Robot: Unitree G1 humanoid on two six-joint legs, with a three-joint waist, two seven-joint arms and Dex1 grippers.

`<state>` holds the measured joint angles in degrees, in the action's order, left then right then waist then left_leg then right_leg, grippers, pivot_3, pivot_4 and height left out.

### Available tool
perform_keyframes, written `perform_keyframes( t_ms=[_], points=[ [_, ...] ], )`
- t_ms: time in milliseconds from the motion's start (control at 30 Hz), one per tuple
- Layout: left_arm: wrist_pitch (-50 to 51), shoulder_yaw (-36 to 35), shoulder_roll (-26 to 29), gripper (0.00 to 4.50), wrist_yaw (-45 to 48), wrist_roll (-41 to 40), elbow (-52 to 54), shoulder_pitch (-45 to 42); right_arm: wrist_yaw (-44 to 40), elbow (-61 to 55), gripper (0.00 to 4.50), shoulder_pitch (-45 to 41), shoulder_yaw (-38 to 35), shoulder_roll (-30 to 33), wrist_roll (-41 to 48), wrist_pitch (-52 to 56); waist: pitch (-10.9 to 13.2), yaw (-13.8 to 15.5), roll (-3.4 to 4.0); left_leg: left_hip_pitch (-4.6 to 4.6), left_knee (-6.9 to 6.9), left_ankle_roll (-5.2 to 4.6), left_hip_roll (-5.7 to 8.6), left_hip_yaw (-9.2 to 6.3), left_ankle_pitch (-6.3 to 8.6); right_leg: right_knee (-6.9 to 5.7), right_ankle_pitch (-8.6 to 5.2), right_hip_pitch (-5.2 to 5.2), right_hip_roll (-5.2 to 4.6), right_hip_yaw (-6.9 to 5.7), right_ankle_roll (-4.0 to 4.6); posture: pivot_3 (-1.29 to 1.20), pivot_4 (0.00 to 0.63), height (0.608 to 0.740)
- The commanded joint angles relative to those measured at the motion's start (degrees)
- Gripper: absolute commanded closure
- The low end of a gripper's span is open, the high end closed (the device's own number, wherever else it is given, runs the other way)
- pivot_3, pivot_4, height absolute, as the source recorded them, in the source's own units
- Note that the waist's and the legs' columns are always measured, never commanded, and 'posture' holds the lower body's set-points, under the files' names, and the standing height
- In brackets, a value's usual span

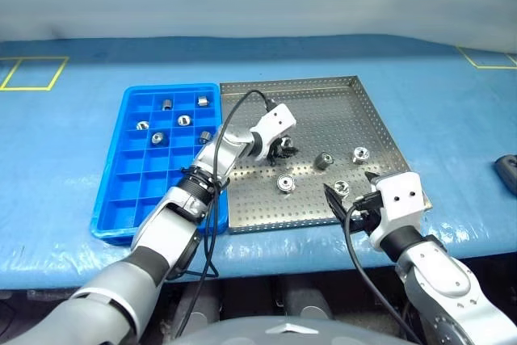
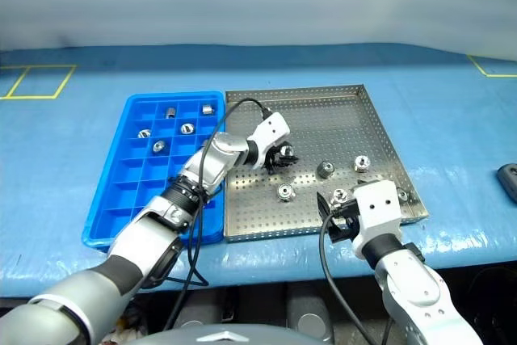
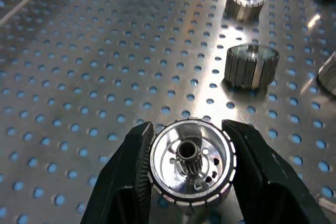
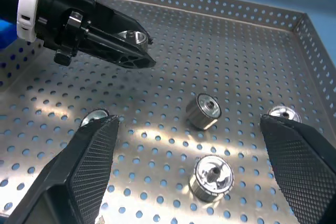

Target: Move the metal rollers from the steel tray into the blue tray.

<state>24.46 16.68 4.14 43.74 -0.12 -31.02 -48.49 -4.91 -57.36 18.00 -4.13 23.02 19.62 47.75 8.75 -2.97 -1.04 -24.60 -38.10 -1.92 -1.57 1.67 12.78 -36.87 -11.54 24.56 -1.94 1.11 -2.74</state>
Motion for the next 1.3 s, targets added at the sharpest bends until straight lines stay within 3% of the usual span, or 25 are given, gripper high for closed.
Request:
perform_keyframes(
  t_ms=[33,333,667,900,1233,1267,1300],
  points=[
    [4.31,-7.04,1.07,2.73,-3.39,-4.97,14.96,3.67,-1.33,0.39,0.00,-4.90,1.85,0.77,0.01,0.76,-0.01,0.08,0.02,0.03,0.00,0.00,-0.02,0.00,0.00,0.00,0.00,-0.02,0.01,0.01,0.00,-0.05,0.150,0.740],
    [8.98,-18.69,7.21,2.73,-18.80,-4.16,40.41,17.83,-7.11,7.04,0.00,-17.12,8.76,1.98,0.61,1.37,-0.01,2.43,0.01,0.06,-0.01,0.02,-0.02,-0.04,-0.02,-0.03,0.12,-0.05,0.14,0.05,-0.16,0.13,0.150,0.740],
    [13.01,-23.84,11.36,2.73,-31.72,1.68,54.38,34.89,-14.91,15.99,0.00,-26.74,15.93,2.63,-0.42,-0.94,0.00,7.55,-0.04,0.03,-0.03,0.03,0.00,-0.15,-0.02,0.04,0.10,-0.10,0.10,-0.07,-0.09,0.30,0.150,0.740],
    [11.79,-23.68,10.97,2.73,-34.90,2.66,52.03,38.74,-16.64,17.75,0.00,-28.11,17.64,1.57,-0.92,-1.74,0.00,10.25,-0.05,-0.02,-0.06,0.03,0.04,-0.20,-0.04,0.05,0.06,-0.11,-0.05,-0.22,-0.02,0.32,0.150,0.740],
    [8.28,-22.21,10.45,2.73,-34.81,1.35,40.82,34.05,-15.28,15.97,0.00,-25.73,16.51,0.99,-1.52,-1.12,0.00,10.85,-0.05,-0.07,0.00,0.03,0.07,-0.22,-0.04,0.08,0.04,-0.08,-0.14,-0.37,0.07,0.27,0.150,0.740],
    [7.96,-21.88,10.59,2.02,-34.60,1.47,39.80,33.76,-15.09,15.83,0.00,-25.51,16.35,0.92,-1.52,-1.09,0.00,10.84,-0.04,-0.07,0.01,0.03,0.07,-0.22,-0.04,0.08,0.05,-0.07,-0.14,-0.37,0.09,0.27,0.150,0.740],
    [7.61,-21.35,10.79,1.80,-34.38,1.79,38.78,33.47,-14.85,15.62,0.00,-25.23,16.26,0.92,-1.61,-1.02,0.00,10.79,-0.04,-0.06,0.01,0.03,0.07,-0.22,-0.04,0.07,0.06,-0.08,-0.14,-0.38,0.13,0.26,0.150,0.740]
  ],
)
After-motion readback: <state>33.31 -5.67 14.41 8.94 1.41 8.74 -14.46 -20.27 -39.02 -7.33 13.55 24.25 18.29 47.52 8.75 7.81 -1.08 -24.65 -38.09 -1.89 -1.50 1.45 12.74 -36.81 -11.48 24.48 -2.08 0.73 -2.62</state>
